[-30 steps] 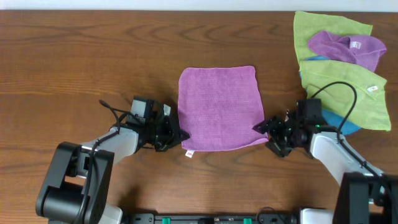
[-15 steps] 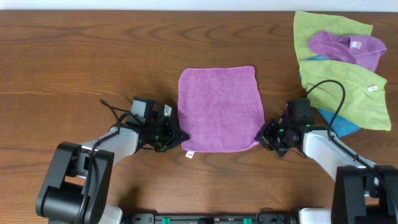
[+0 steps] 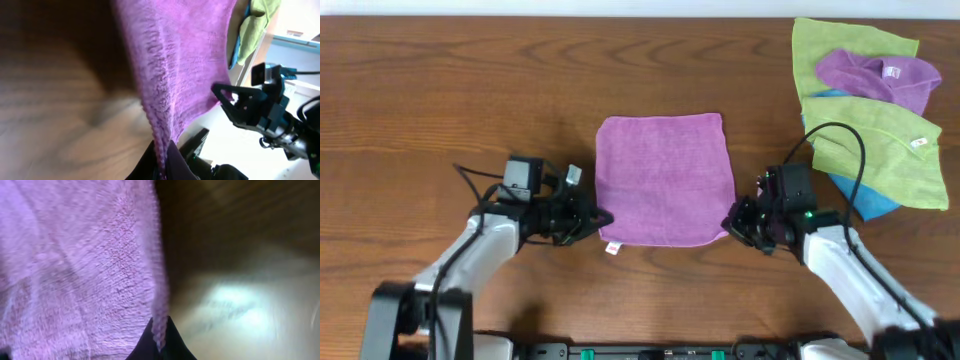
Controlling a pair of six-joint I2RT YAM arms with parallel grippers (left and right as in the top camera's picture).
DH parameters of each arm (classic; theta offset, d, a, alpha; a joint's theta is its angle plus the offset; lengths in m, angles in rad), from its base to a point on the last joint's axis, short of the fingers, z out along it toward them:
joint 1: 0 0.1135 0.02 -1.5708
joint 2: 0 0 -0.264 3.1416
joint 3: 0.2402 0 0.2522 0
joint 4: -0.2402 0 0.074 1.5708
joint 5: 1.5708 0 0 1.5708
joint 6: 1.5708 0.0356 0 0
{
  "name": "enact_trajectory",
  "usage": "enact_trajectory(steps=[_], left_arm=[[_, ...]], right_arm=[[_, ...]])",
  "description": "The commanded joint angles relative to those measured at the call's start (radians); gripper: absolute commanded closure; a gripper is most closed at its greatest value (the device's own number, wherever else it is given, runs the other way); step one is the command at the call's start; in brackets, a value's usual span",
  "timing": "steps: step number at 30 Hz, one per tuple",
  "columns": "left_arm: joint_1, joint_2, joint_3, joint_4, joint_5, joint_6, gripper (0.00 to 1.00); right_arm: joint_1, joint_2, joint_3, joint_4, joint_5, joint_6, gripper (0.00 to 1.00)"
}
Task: Fold the cloth
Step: 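Lift the bottom corners with both grippers and fold them up over the top half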
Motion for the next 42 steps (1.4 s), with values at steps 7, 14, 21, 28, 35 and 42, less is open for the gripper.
enact_trajectory(steps=[7, 14, 21, 28, 35, 42], left_arm=[[0.013, -0.119, -0.006, -0.168, -0.001, 0.114, 0.94], [0.013, -0.197, -0.005, -0.161, -0.056, 0.047, 0.94], [0.013, -0.203, -0.005, 0.023, -0.146, -0.116, 0.94], [0.013, -0.183, -0.005, 0.102, -0.313, -0.141, 0.94], [0.013, -0.054, -0.005, 0.269, -0.323, -0.152, 0.94], [0.013, 0.066, 0.020, 0.407, -0.345, -0.175, 0.94]], right_arm=[[0.098, -0.245, -0.003, -0.150, 0.039, 0.031, 0.98], [0.101, -0.338, -0.003, -0.131, 0.125, 0.038, 0.99], [0.101, -0.190, -0.003, 0.095, 0.169, 0.032, 0.99], [0.101, -0.005, -0.003, 0.307, 0.195, 0.028, 0.98], [0.101, 0.070, -0.003, 0.427, 0.254, 0.007, 0.99], [0.100, 0.146, 0.008, 0.548, 0.286, -0.006, 0.99]])
